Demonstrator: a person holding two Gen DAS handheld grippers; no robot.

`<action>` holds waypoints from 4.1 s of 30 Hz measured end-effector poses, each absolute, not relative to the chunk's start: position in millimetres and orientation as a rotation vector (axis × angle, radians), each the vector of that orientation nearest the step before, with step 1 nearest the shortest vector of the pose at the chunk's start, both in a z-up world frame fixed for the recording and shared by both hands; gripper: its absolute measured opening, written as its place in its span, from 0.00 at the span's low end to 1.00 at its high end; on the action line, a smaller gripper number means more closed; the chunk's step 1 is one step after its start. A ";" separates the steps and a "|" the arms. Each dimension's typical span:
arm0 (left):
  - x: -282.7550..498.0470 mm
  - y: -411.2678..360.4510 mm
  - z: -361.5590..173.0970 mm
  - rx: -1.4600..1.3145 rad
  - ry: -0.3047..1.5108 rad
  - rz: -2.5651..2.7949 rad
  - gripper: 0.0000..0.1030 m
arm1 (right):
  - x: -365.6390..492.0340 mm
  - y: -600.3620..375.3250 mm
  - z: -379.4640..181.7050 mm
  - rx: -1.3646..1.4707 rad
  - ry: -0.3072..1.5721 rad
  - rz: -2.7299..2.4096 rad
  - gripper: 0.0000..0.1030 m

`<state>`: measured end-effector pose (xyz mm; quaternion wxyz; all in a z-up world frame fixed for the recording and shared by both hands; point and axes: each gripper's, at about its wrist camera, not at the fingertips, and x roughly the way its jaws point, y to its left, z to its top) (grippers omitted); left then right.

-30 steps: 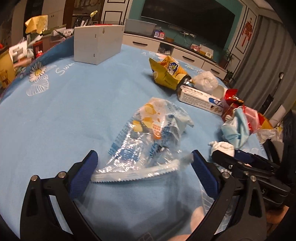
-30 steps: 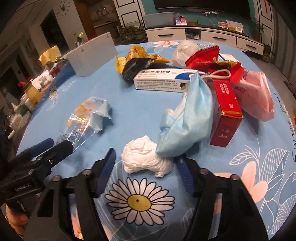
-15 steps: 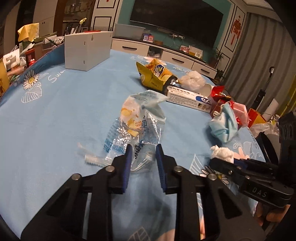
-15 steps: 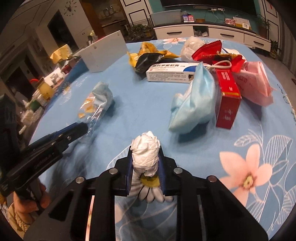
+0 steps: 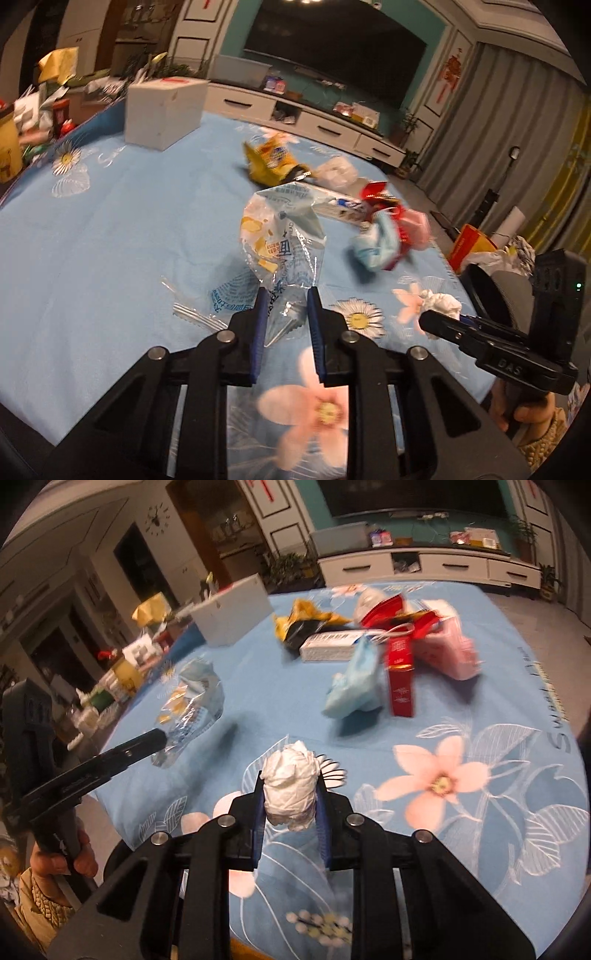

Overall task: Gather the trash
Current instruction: 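Grasp the white tissue with the right tool while the left tool grasps the clear plastic bag, then drop the white tissue into the bin with the right tool while the left tool drops the clear bag, then grasp the blue face mask with the left tool while the right tool grasps the red box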

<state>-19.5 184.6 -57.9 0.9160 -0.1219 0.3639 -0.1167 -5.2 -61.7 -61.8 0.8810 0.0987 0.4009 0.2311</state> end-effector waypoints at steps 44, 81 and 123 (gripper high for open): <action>48.5 -252.8 -53.9 0.159 0.810 -0.861 0.31 | -55.3 -388.5 -90.3 0.537 0.622 -0.216 0.31; 9.6 -64.2 -16.1 0.039 0.728 -0.534 0.97 | -59.7 -286.9 -41.4 0.490 0.699 -0.040 0.97; 79.1 109.4 -80.1 -0.292 0.781 -0.299 0.25 | 97.4 -90.7 -82.1 0.175 0.823 0.278 0.92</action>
